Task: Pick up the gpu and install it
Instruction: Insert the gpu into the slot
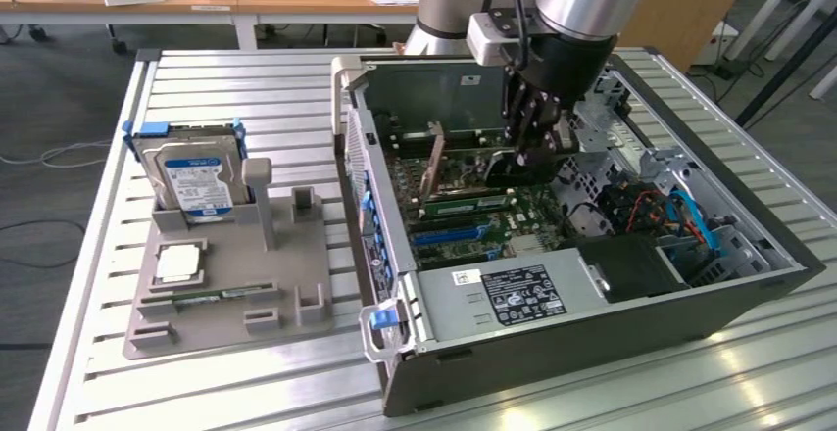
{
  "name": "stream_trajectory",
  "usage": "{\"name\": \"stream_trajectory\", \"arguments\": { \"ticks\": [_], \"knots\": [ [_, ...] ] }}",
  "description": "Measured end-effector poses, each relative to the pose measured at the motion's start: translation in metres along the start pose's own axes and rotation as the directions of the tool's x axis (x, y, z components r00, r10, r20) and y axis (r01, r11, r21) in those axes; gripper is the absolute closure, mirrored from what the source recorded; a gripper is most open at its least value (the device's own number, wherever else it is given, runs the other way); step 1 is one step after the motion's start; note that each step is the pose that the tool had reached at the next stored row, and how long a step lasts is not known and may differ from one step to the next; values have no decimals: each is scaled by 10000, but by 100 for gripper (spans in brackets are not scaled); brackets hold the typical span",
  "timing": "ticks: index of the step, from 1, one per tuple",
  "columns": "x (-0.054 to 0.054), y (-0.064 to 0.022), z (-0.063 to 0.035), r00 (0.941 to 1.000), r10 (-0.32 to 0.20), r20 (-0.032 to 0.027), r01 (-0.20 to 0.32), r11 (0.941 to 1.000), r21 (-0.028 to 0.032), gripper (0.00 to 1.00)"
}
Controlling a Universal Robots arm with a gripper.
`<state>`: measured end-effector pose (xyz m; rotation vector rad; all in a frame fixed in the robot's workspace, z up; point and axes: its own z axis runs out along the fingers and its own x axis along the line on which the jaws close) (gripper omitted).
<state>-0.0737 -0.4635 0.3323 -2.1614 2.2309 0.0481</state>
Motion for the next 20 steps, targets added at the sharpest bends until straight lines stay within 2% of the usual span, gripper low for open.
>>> {"name": "stream_trajectory", "arguments": {
  "ticks": [4, 5, 10, 16, 20],
  "knots": [
    [2, 0, 38, 10000, -1, 1, 1, 10000, 0, 73],
    [5, 2, 100, 10000, 0, 0, 0, 10000, 0, 73],
    [7, 3, 153, 10000, 0, 0, 0, 10000, 0, 73],
    [7, 7, 158, 10000, 2, 0, -2, 10000, 1, 73],
    [8, 58, 160, 10000, 1, 2, -1, 10000, 4, 73]
  ]
}}
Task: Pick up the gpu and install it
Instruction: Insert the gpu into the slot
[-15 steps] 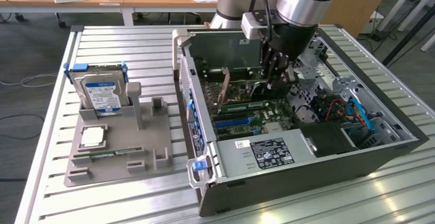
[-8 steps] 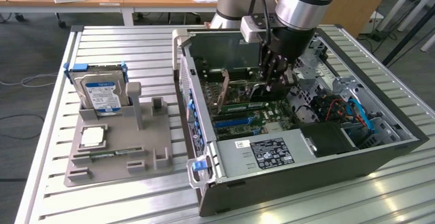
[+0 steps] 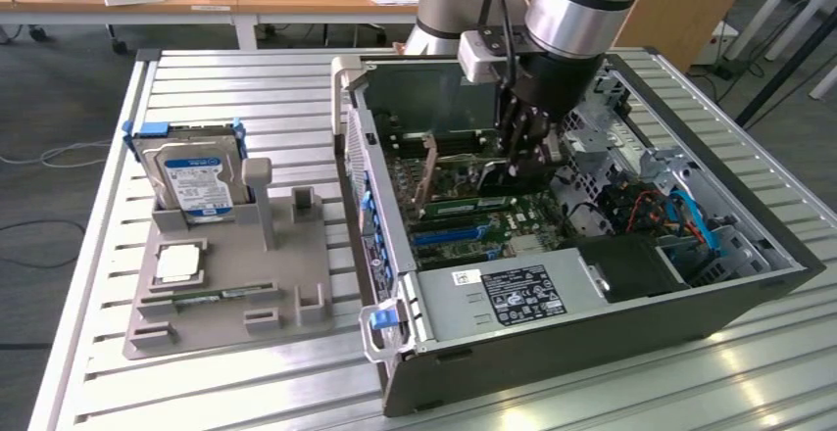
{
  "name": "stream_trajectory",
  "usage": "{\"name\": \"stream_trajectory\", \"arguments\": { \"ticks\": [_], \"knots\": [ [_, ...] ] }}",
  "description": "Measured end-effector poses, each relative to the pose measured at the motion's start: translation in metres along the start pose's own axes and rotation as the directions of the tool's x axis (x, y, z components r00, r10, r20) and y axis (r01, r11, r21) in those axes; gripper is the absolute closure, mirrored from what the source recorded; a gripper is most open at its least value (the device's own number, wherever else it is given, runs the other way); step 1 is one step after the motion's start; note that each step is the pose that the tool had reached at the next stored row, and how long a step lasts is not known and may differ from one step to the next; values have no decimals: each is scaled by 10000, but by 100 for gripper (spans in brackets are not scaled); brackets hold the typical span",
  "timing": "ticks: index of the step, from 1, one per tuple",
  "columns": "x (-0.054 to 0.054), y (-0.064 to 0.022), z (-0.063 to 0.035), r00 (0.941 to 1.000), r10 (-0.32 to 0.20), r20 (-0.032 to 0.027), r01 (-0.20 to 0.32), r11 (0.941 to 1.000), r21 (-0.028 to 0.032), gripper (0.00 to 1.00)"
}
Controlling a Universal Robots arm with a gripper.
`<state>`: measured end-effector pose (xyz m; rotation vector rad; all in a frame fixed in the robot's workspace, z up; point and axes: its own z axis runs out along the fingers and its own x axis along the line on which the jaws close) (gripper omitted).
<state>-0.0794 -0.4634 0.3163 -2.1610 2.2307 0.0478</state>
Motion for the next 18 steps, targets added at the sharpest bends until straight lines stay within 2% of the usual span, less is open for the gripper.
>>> {"name": "stream_trajectory", "arguments": {
  "ticks": [11, 18],
  "knots": [
    [3, 98, -1, 10000, 0, -1, 0, 10000, -1, 73],
    [6, 108, 52, 10000, -1, -4, 1, 10000, -1, 73]
  ]
}}
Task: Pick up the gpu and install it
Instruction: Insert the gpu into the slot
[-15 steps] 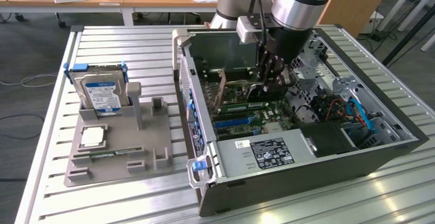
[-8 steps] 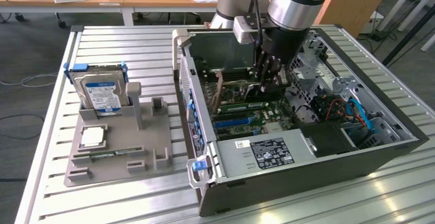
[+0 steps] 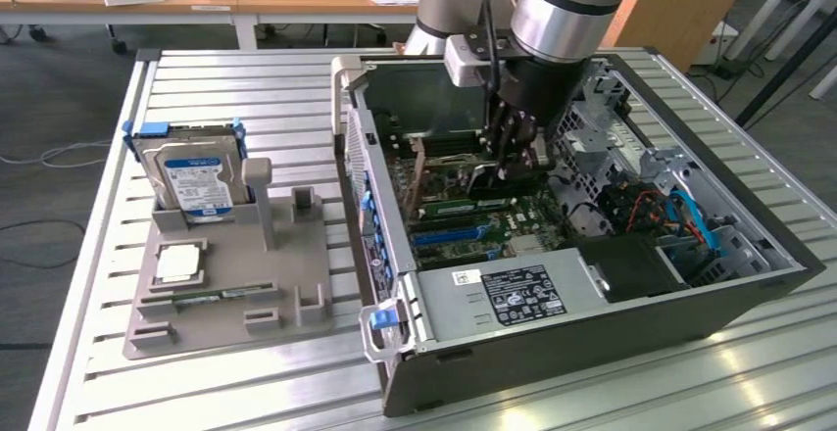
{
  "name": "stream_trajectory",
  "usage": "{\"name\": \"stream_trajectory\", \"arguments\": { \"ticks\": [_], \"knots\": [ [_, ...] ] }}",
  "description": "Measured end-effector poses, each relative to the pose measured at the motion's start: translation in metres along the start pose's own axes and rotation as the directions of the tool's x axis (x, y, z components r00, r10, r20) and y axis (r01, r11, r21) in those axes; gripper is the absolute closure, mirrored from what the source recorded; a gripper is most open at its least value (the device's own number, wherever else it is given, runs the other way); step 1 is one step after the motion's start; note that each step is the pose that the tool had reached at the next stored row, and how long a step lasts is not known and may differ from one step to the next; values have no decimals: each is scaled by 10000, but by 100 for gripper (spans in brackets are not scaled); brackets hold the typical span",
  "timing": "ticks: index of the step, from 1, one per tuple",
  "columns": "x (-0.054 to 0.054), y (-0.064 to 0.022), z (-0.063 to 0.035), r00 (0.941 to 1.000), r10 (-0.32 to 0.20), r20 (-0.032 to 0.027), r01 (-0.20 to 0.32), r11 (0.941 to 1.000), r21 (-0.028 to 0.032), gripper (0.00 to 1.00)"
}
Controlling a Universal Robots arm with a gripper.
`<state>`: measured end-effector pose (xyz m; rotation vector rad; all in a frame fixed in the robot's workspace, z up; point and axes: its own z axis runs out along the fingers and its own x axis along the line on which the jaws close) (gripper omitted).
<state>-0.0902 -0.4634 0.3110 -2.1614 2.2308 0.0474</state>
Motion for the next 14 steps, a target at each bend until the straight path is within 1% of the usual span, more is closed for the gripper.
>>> {"name": "stream_trajectory", "arguments": {
  "ticks": [14],
  "knots": [
    [10, 30, 187, 10000, -1, 0, 1, 10000, 0, 73]
  ]
}}
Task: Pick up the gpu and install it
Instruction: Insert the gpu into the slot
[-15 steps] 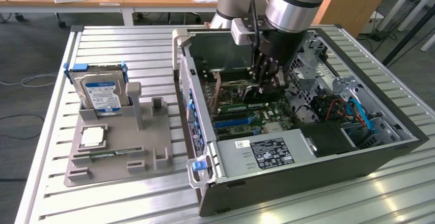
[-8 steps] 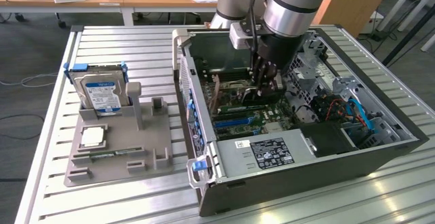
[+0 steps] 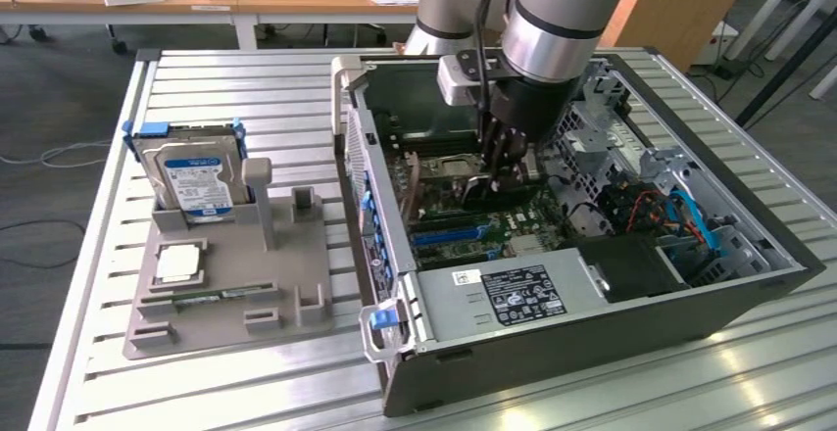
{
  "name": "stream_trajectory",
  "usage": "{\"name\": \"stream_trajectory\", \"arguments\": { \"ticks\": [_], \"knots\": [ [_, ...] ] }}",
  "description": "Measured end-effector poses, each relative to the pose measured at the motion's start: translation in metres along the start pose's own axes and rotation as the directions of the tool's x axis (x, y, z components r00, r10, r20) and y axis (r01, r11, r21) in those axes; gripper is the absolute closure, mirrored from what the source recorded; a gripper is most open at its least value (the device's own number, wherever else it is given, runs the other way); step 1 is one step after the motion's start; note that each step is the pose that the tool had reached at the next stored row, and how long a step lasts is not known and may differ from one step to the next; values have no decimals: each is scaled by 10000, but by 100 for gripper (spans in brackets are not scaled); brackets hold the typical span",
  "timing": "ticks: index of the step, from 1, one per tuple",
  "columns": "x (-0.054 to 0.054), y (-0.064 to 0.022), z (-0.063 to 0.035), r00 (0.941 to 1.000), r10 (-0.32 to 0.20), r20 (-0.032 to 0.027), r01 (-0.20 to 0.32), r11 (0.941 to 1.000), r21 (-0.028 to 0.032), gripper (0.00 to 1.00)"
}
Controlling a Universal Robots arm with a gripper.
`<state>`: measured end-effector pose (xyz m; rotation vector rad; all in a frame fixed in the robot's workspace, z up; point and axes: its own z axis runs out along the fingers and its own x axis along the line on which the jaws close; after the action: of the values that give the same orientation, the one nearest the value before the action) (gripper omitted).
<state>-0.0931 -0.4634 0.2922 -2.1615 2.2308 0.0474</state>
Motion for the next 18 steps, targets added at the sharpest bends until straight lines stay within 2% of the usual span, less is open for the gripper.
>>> {"name": "stream_trajectory", "arguments": {
  "ticks": [5, 18],
  "knots": [
    [2, 7, 43, 10000, -1, -1, 1, 10000, 0, 73],
    [3, 7, 74, 10000, -25, 0, 25, 10000, 1, 73]
  ]
}}
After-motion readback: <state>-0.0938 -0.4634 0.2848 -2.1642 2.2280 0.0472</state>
